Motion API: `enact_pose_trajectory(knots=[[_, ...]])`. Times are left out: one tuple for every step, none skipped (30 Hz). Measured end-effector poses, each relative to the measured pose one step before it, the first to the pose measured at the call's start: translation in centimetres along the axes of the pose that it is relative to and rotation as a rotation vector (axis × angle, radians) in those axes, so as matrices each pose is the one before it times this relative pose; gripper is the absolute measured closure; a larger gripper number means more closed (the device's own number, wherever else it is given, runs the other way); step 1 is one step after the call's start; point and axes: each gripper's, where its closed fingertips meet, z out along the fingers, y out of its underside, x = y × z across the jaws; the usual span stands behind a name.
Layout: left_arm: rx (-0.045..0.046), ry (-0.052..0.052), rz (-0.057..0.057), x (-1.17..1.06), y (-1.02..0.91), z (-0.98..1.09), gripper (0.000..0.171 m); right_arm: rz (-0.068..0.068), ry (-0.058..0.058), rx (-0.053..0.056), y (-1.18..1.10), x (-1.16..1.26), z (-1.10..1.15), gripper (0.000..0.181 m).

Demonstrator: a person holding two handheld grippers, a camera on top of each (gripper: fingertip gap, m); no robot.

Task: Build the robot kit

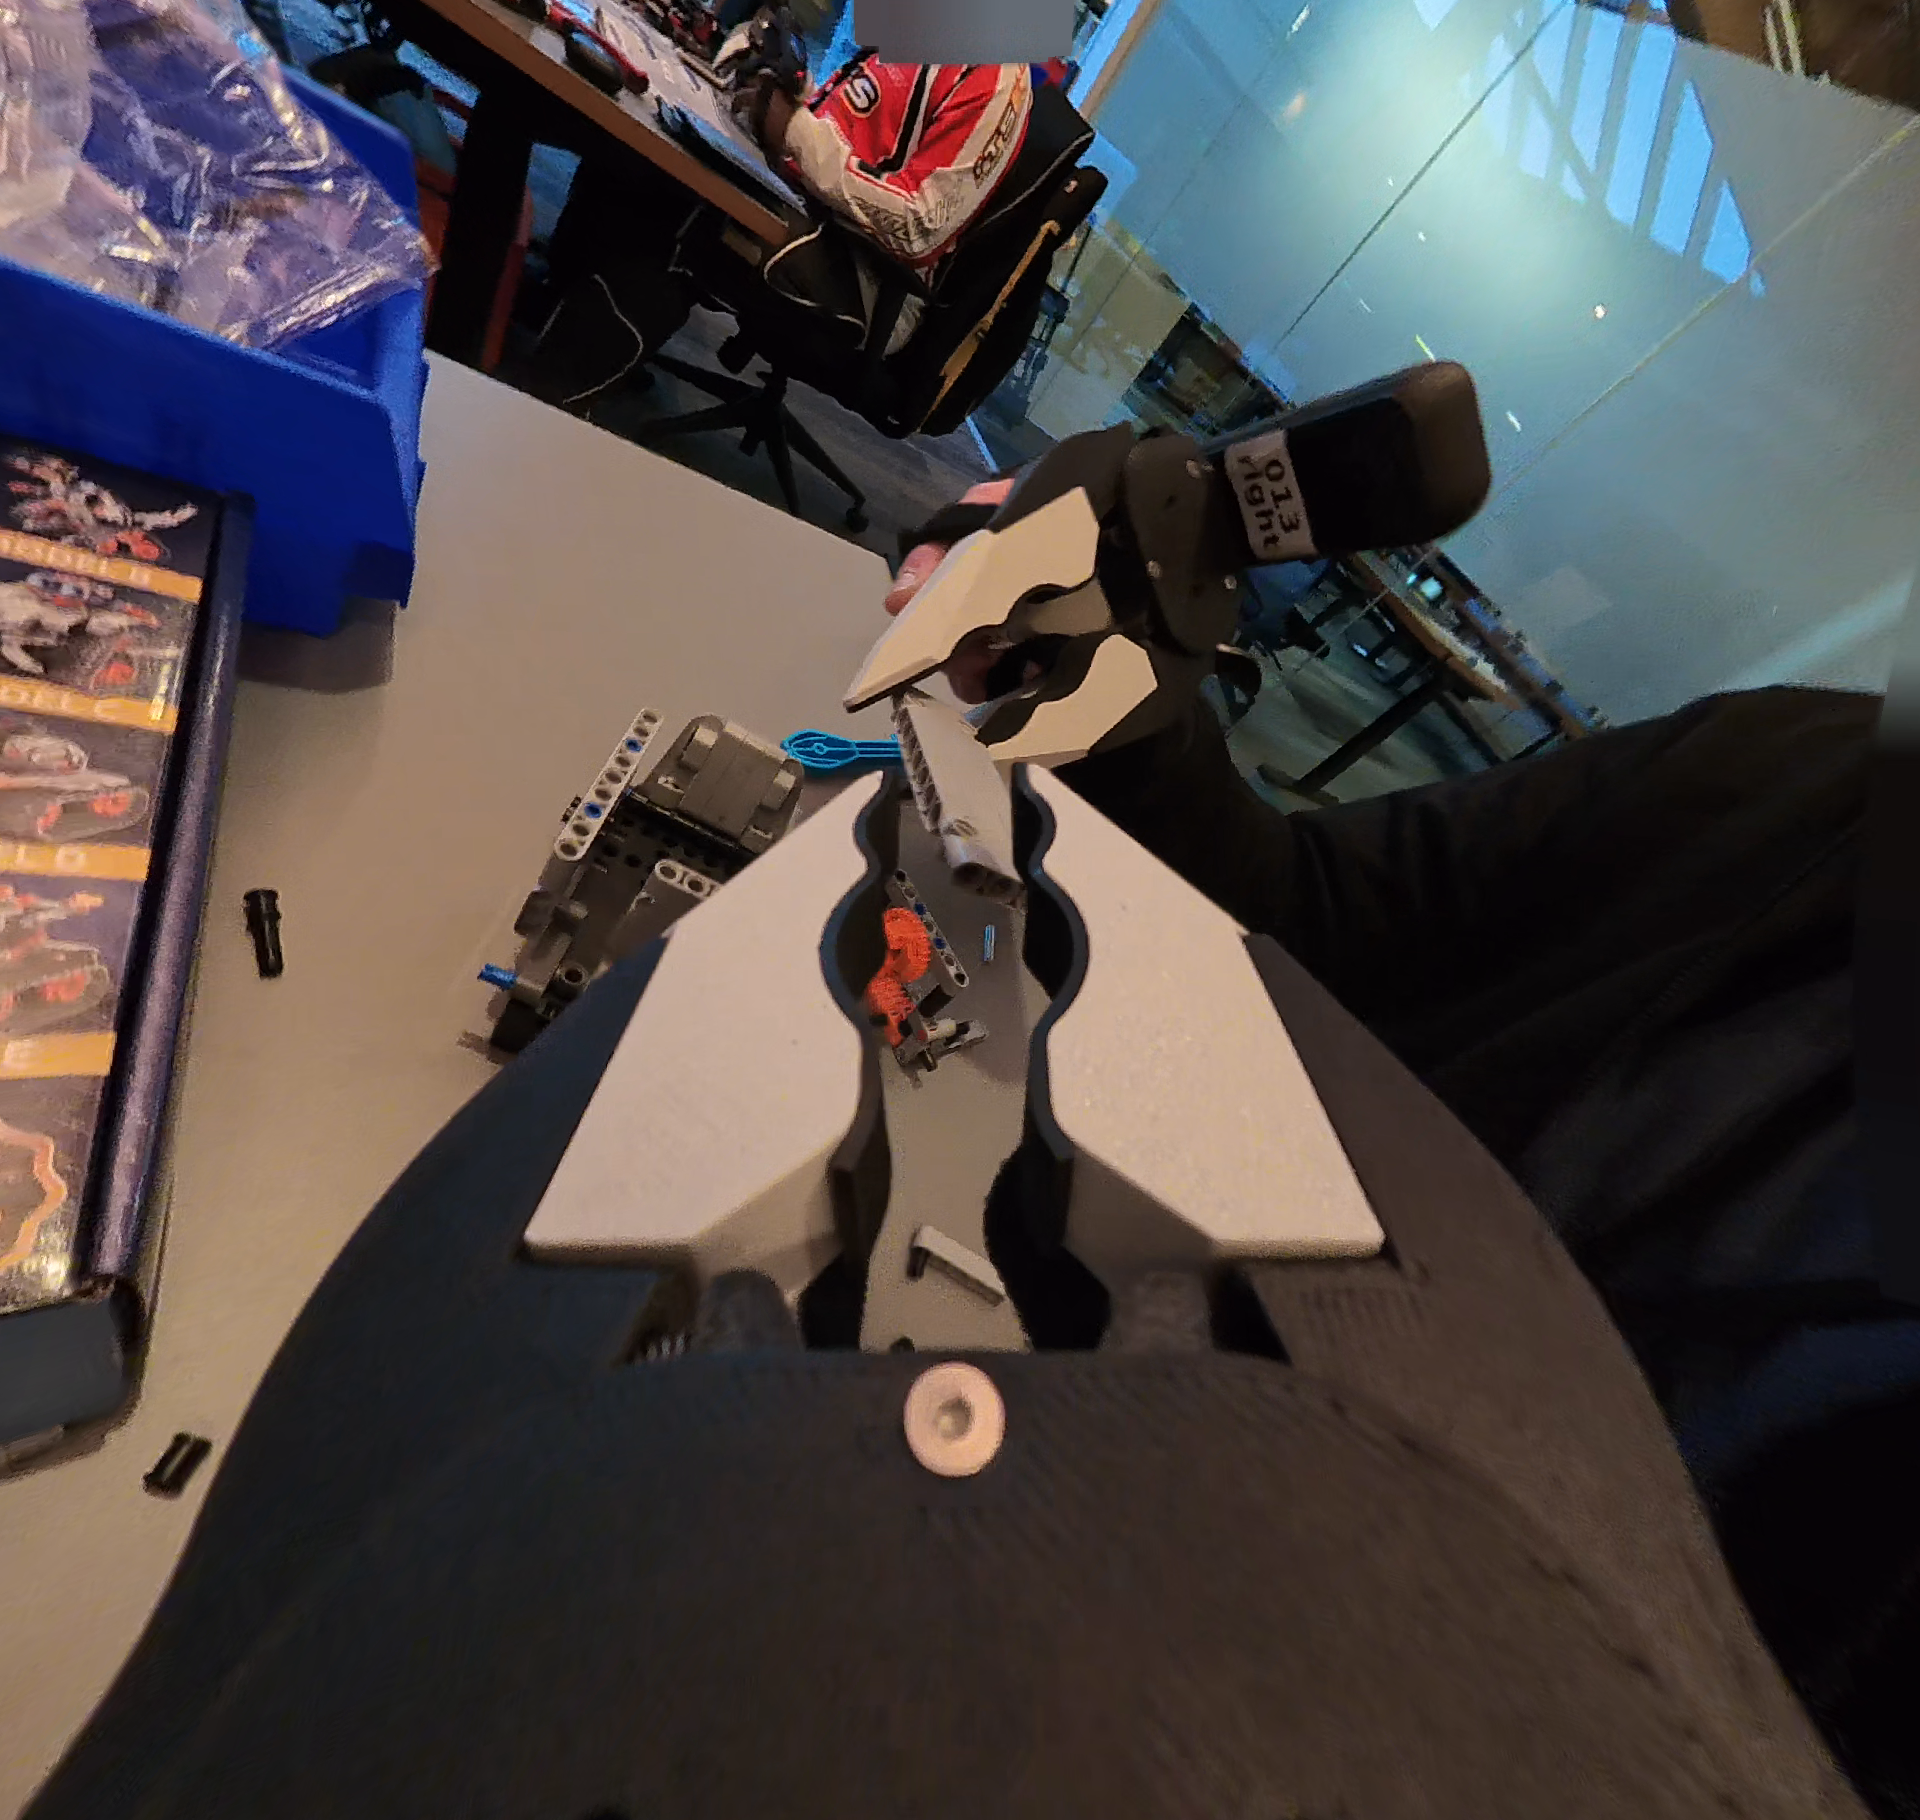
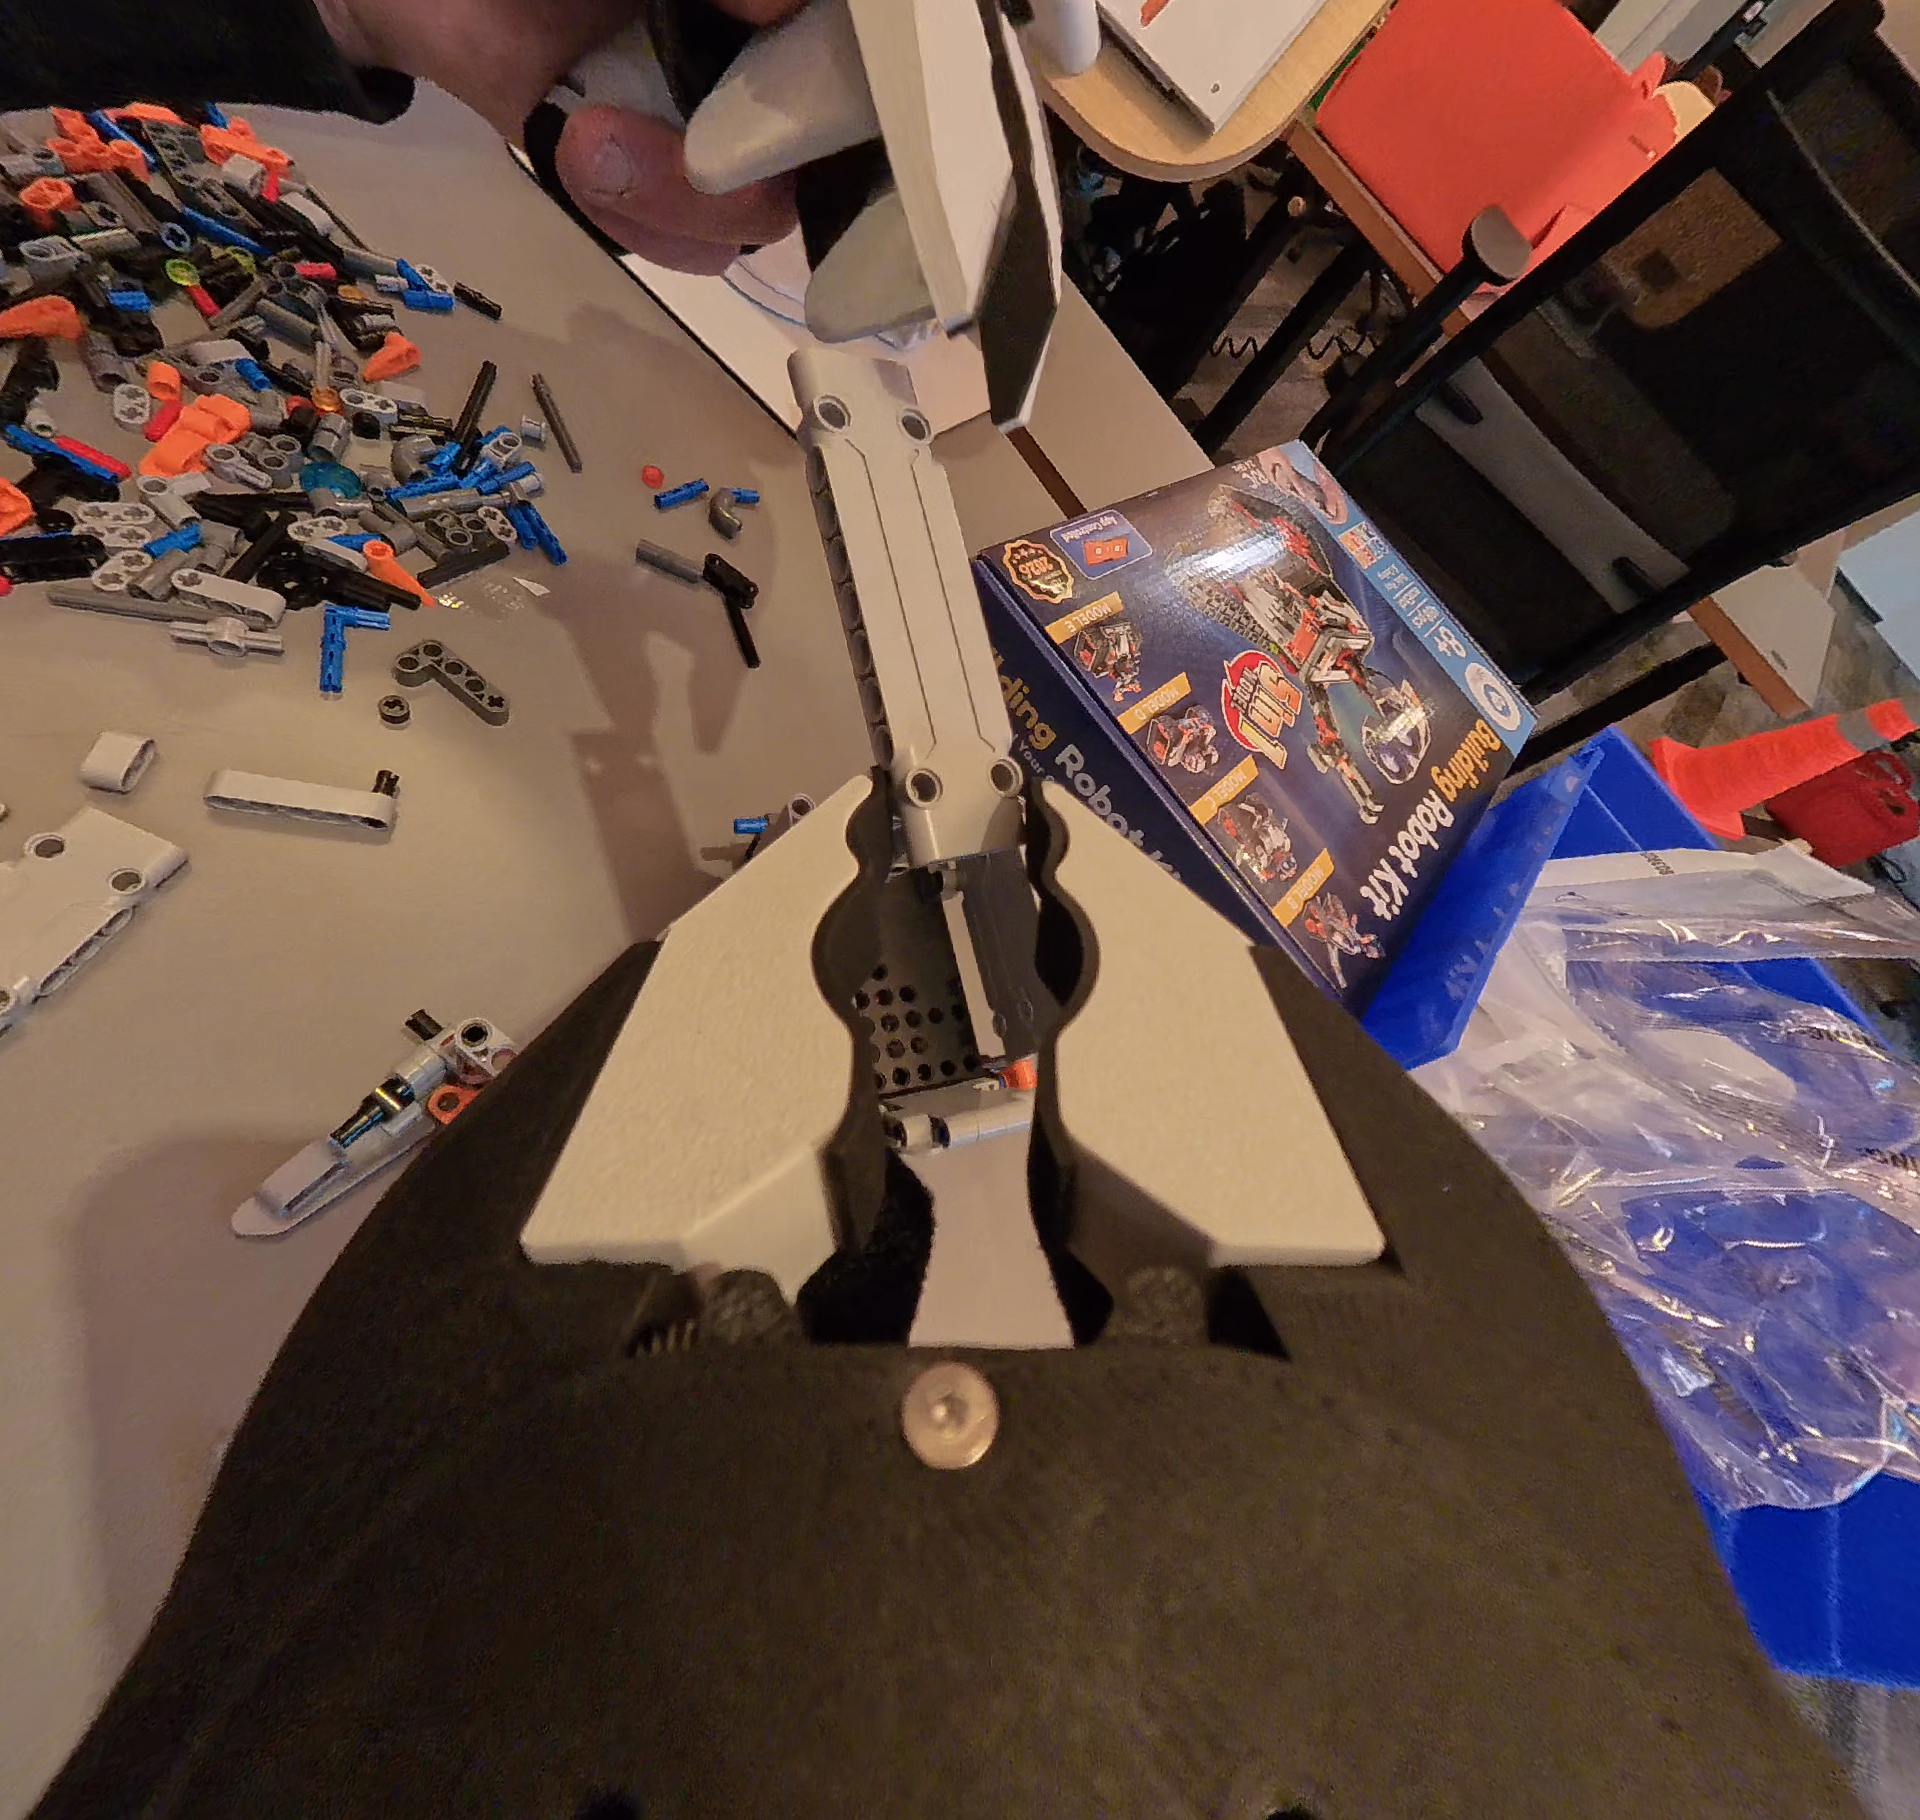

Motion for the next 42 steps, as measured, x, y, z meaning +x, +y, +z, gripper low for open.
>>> enact_pose_trajectory(knots=[[-0.00396,0.01,0.03,0.437,-0.036,-0.029,0.15,0.0057,-0.003,0.0042,-0.015,0.023,-0.061,0.158],[-0.01021,-0.0008,0.0282,0.285,0.065,-0.01,0.147,0.0053,-0.0021,0.001,0.045,0.042,-0.04,0.158],[-0.01411,-0.0082,0.029,0.182,0.118,0.027,0.144,0.0057,-0.0018,0.0001,0.053,0.031,-0.028,0.158],[-0.01279,-0.0058,0.0293,0.21,0.105,0.038,0.141,0.005,-0.0013,0.0007,0.044,0.043,-0.024,0.158],[-0.01004,-0.0039,0.027,0.219,0.066,0.066,0.138,0.0038,-0.0018,0.0015,0.009,0.017,-0.025,0.158],[-0.00546,-0.0024,0.0227,0.209,-0.014,0.077,0.137,0.0027,-0.0011,0.0003,0.03,0.018,-0.011,0.158],[-0.00723,-0.0053,0.0182,0.13,0.022,0.124,0.136,0.0009,0.0005,-0.0009,0.025,0.017,-0.015,0.158],[-0.01396,-0.0102,0.0168,0.02,0.134,0.19,0.136,0.0003,-0.0002,0.0008,-0.007,0.007,-0.013,0.158],[-0.01579,-0.0134,0.0143,-0.053,0.161,0.223,0.136,0.0019,-0.0022,0.0028,-0.041,-0.024,-0.028,0.158],[-0.015,-0.0145,0.008,-0.12,0.175,0.235,0.137,0.0034,-0.0019,0.005,-0.057,-0.003,-0.039,0.158],[-0.01604,-0.0144,0.0029,-0.177,0.188,0.228,0.137,0.005,-0.0004,0.0059,-0.055,0.052,-0.066,0.158],[-0.01106,-0.0109,0.0047,-0.109,0.135,0.199,0.138,0.0054,0.0027,0.0052,-0.042,0.113,-0.084,0.158],[-0.00292,-0.0097,0.0101,-0.068,-0.003,0.155,0.142,0.0053,0.005,0.0056,-0.046,0.15,-0.106,0.158],[0.00664,-0.0097,0.0126,-0.048,-0.16,0.129,0.147,0.0053,0.0067,0.0071,-0.068,0.179,-0.119,0.158],[0.01174,-0.011,0.0074,-0.115,-0.248,0.12,0.149,0.0043,0.0102,0.0061,-0.071,0.229,-0.128,0.158],[0.01097,-0.0055,-0.0001,-0.091,-0.217,0.084,0.149,0.0026,0.0097,0.0041,-0.048,0.215,-0.128,0.158],[0.00966,0.0011,-0.0024,-0.01,-0.171,0.063,0.149,0.0034,0.0057,0.0064,-0.074,0.143,-0.113,0.158],[0.00665,-0.0001,0.0018,-0.001,-0.093,0.026,0.149,0.0038,0.0047,0.0082,-0.107,0.114,-0.099,0.158],[0.00763,-0.0009,0.0031,0.0,-0.119,-0.012,0.149,0.0023,0.0045,0.0079,-0.124,0.104,-0.072,0.158],[0.00999,-0.0015,0.0003,0.005,-0.188,-0.029,0.149,0.0015,0.0058,0.0063,-0.108,0.095,-0.052,0.157],[0.00816,-0.0018,-0.0017,-0.006,-0.181,-0.006,0.149,0.002,0.006,0.0066,-0.106,0.12,-0.069,0.158],[0.00378,-0.0018,0.0006,0.023,-0.118,0.009,0.149,0.0039,0.0044,0.0088,-0.125,0.107,-0.086,0.158],[0.00411,-0.002,0.0035,0.058,-0.133,0.001,0.149,0.0056,0.0041,0.0126,-0.173,0.124,-0.102,0.157],[0.00769,0.0,0.0026,0.088,-0.199,0.0,0.149,0.0061,0.0044,0.0155,-0.233,0.129,-0.131,0.157],[0.00759,0.0024,-0.0004,0.093,-0.197,-0.023,0.149,0.0067,0.0028,0.0163,-0.258,0.099,-0.134,0.157],[0.00806,0.0038,-0.0019,0.115,-0.205,-0.03,0.149,0.0072,0.0016,0.016,-0.238,0.087,-0.118,0.157],[0.00681,0.0027,-0.0018,0.086,-0.156,-0.009,0.149,0.0057,0.0029,0.0133,-0.201,0.093,-0.108,0.156],[0.00339,0.0011,-0.0012,0.049,-0.091,0.014,0.149,0.0031,0.0048,0.0103,-0.161,0.11,-0.092,0.156],[0.00404,0.0018,-0.0011,0.042,-0.082,0.012,0.149,0.0027,0.0035,0.0087,-0.133,0.081,-0.069,0.156],[0.0041,0.0029,-0.0034,0.03,-0.073,0.002,0.149,0.0037,0.0019,0.0073,-0.105,0.06,-0.057,0.156],[0.00271,0.0024,-0.0034,0.017,-0.038,0.006,0.149,0.0032,0.0025,0.0064,-0.091,0.066,-0.039,0.156],[0.00057,0.0019,-0.003,0.013,-0.001,0.014,0.149,0.0029,0.0021,0.0056,-0.073,0.058,-0.042,0.156],[0.00117,0.0015,-0.0016,0.014,-0.02,-0.004,0.149,0.0038,-0.0008,0.0042,-0.04,0.023,-0.038,0.156],[0.00101,0.0008,-0.0004,0.004,-0.015,-0.004,0.149,0.0041,-0.0001,0.0047,-0.061,0.03,-0.029,0.156],[-0.00019,0.0009,0.0001,0.023,-0.006,0.008,0.149,0.0033,0.0005,0.0049,-0.066,0.036,-0.033,0.156],[-0.00067,0.0007,0.0002,0.021,0.001,0.004,0.149,0.003,0.0,0.0034,-0.047,0.033,-0.03,0.156],[-0.00135,-0.0002,0.0009,0.011,0.011,0.01,0.149,0.0026,-0.0004,0.0027,-0.03,0.009,-0.008,0.156],[-0.0009,-0.0002,0.0005,0.015,0.009,-0.006,0.149,0.0024,-0.0015,0.0016,-0.013,0.002,-0.01,0.156],[-0.00096,-0.0005,-0.0003,-0.005,0.011,0.003,0.149,0.002,-0.0019,0.0004,0.012,-0.015,0.015,0.156],[-0.0018,-0.0014,0.0008,-0.001,0.013,-0.014,0.149,0.0016,-0.002,0.0001,0.022,-0.022,0.023,0.156],[-0.00245,-0.0019,0.002,-0.006,0.025,-0.018,0.149,0.0018,-0.0027,0.0001,0.022,-0.033,0.022,0.156],[-0.00325,-0.0014,0.0015,0.007,0.026,-0.025,0.149,0.0019,-0.0038,0.0,0.011,-0.051,0.027,0.156]])
